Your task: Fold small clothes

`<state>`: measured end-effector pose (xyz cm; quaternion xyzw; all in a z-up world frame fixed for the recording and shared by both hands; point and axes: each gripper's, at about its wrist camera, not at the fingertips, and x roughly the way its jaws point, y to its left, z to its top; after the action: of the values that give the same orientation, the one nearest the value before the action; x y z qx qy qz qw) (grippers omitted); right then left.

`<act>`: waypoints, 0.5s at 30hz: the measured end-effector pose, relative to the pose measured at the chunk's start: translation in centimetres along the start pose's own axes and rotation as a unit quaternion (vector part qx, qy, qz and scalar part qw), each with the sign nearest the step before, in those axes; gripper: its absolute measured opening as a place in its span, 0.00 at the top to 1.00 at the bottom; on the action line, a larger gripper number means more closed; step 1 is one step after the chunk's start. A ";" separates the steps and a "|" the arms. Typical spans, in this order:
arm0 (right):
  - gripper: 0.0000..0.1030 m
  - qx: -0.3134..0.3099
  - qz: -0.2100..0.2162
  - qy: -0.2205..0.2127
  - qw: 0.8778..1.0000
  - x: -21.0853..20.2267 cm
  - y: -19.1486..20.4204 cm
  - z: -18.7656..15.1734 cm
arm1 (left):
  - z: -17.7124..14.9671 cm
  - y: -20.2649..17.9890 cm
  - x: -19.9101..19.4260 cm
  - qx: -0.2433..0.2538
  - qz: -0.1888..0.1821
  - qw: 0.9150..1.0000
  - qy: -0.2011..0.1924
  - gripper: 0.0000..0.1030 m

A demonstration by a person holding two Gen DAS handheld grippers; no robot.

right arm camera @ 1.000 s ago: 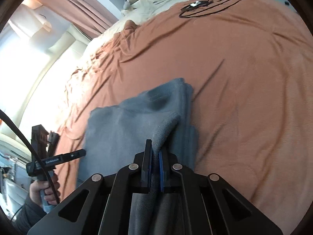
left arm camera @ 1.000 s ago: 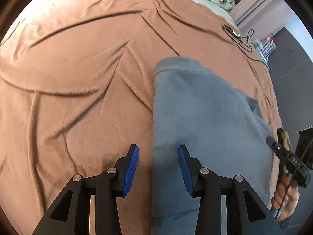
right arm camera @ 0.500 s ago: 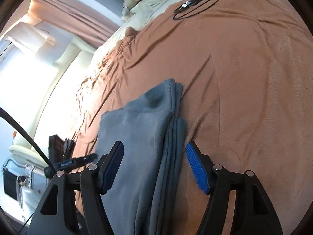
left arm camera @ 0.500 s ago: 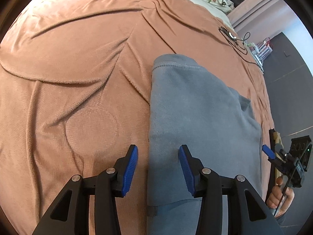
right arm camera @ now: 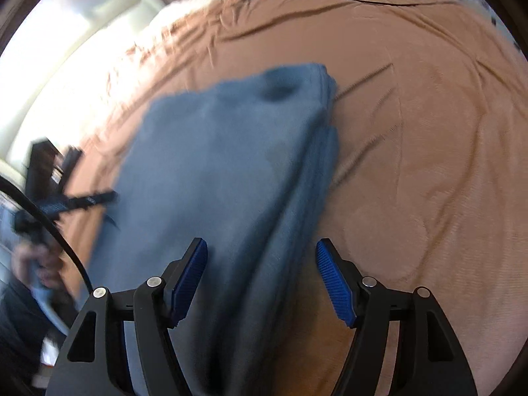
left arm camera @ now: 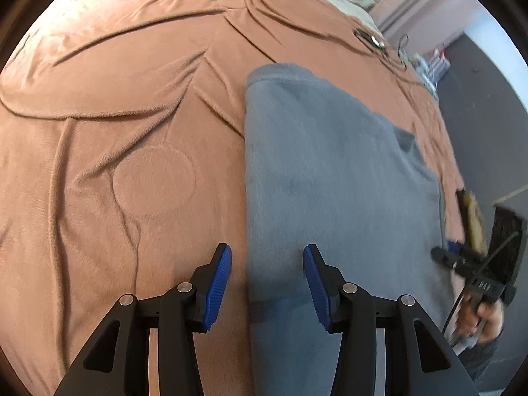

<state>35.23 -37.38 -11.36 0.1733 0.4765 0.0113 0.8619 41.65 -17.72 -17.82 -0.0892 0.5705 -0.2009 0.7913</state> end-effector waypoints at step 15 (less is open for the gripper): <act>0.35 0.124 0.130 -0.033 0.983 0.0 -6.1 1.5 | 3.5 1.7 -0.2 -0.049 -0.049 0.997 -0.020 0.54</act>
<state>35.52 -43.53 -12.51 0.3392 0.4189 0.0586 0.8403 45.32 -16.39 -17.14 -0.1598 0.5586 -0.2091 0.7866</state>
